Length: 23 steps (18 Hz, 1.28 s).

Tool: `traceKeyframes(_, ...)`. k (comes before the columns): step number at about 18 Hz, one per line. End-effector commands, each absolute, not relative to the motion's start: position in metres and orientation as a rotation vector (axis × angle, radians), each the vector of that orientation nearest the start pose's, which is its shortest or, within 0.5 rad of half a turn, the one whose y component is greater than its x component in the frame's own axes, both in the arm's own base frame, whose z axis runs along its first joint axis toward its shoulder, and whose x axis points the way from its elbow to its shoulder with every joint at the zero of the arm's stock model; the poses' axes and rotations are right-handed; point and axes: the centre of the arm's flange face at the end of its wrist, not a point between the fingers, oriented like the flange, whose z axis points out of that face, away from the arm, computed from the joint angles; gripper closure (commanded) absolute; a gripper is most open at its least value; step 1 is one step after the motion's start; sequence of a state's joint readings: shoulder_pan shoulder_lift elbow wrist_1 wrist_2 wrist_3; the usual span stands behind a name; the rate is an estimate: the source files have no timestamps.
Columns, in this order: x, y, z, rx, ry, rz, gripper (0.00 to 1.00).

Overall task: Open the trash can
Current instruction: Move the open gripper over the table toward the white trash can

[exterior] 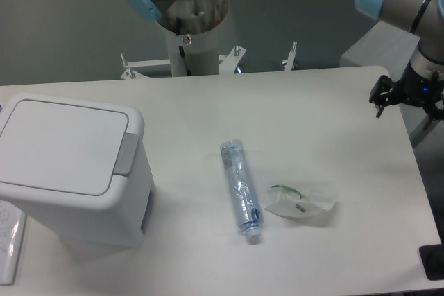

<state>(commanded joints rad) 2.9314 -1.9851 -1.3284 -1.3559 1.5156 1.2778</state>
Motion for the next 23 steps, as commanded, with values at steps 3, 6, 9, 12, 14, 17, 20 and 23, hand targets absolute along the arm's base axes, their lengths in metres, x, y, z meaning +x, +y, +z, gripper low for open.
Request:
traceKeyframes(3, -0.608, 0.283, 0.393, -3.078, -0.103, 0.011, 0.00)
traceKeyframes(6, -0.589, 0.300, 0.398, -3.079, -0.056, -0.008, 0.00)
traceKeyframes(9, -0.567, 0.301, 0.384, -3.075, -0.056, -0.076, 0.00)
traceKeyframes(12, -0.530, 0.293, 0.403, -3.056, -0.137, -0.063, 0.00)
traceKeyframes(14, -0.517, 0.296, 0.421, -3.011, -0.197, -0.041, 0.00)
traceKeyframes(17, -0.502, 0.310, 0.445, -2.882, -0.389, -0.056, 0.00)
traceKeyframes(20, -0.484, 0.326, 0.464, -2.781, -0.546, -0.093, 0.00)
traceKeyframes(23, -0.454, 0.368, 0.474, -2.738, -0.568, -0.135, 0.00)
